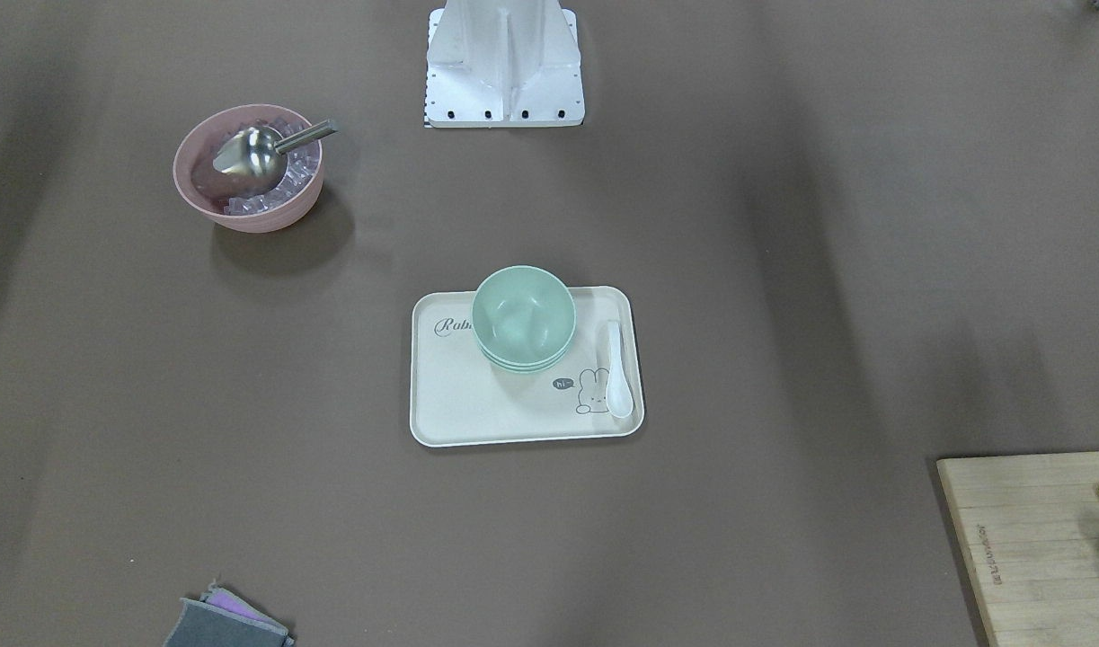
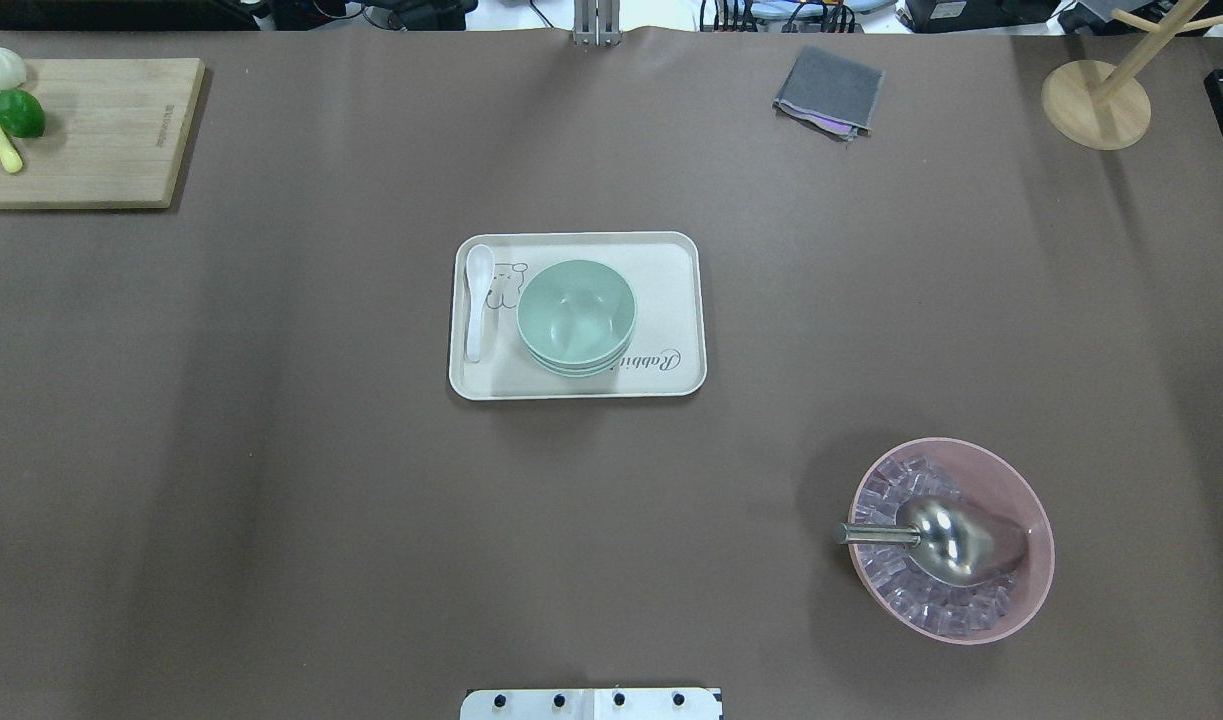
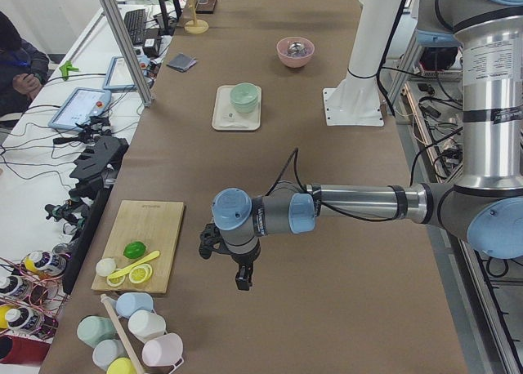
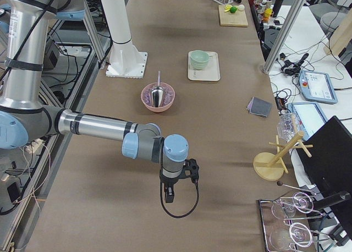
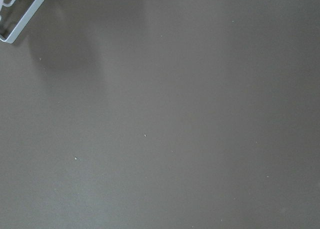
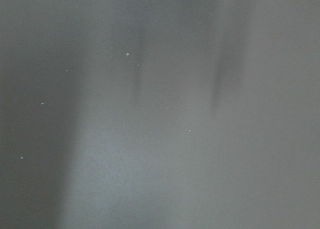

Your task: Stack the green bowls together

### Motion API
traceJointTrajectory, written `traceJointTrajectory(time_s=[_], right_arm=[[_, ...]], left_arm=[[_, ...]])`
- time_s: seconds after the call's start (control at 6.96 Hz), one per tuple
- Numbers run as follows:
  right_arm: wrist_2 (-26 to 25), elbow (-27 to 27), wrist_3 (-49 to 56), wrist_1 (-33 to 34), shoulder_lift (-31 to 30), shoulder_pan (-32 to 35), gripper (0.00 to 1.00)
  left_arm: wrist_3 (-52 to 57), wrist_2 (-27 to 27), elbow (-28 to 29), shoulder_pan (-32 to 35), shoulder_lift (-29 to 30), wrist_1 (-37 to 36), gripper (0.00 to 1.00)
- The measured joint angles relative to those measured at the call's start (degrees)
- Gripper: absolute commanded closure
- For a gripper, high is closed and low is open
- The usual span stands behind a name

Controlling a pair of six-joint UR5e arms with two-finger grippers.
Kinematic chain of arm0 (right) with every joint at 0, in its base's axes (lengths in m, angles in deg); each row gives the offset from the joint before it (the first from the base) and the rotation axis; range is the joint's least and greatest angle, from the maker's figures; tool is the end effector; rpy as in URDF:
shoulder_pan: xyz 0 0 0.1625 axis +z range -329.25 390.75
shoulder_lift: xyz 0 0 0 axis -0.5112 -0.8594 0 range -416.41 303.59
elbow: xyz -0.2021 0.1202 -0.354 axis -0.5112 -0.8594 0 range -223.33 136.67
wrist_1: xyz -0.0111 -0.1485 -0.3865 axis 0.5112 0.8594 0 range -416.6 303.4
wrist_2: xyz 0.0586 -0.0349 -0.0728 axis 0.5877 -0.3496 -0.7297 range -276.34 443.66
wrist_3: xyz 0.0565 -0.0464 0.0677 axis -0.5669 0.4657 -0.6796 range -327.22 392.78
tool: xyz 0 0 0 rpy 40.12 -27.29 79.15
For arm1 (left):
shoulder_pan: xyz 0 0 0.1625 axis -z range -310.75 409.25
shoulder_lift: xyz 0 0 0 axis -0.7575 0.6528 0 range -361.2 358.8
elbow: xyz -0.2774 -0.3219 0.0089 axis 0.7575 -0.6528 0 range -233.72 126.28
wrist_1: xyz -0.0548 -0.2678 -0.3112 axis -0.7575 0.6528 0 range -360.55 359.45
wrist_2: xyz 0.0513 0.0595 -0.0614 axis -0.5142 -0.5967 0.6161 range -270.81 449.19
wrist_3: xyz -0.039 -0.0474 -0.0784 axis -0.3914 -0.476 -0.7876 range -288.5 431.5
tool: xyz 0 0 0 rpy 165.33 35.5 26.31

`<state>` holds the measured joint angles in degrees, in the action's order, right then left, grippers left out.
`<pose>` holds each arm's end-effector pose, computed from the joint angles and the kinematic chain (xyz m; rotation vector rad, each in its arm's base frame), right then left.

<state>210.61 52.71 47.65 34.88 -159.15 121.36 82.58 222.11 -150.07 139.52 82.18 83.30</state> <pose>0.0776 -0.3824 0.7158 -0.0498 -0.6574 -0.1937 -0.0676 -0.4337 0.6702 -0.0323 0.7559 0.1376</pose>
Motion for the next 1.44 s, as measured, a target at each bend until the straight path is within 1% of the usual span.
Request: traceJointTrajectory(time_s=[0.72, 1.44], right_arm=[[2.3, 0.5, -0.1, -0.1, 0.1, -0.1, 0.0], [2.5, 0.6, -0.1, -0.2, 0.2, -0.1, 0.0]], left_arm=[[-0.1, 0.2, -0.2, 0.1, 0.3, 0.5, 0.0], [-0.1, 0.2, -0.5, 0.1, 0.1, 0.6, 0.0]])
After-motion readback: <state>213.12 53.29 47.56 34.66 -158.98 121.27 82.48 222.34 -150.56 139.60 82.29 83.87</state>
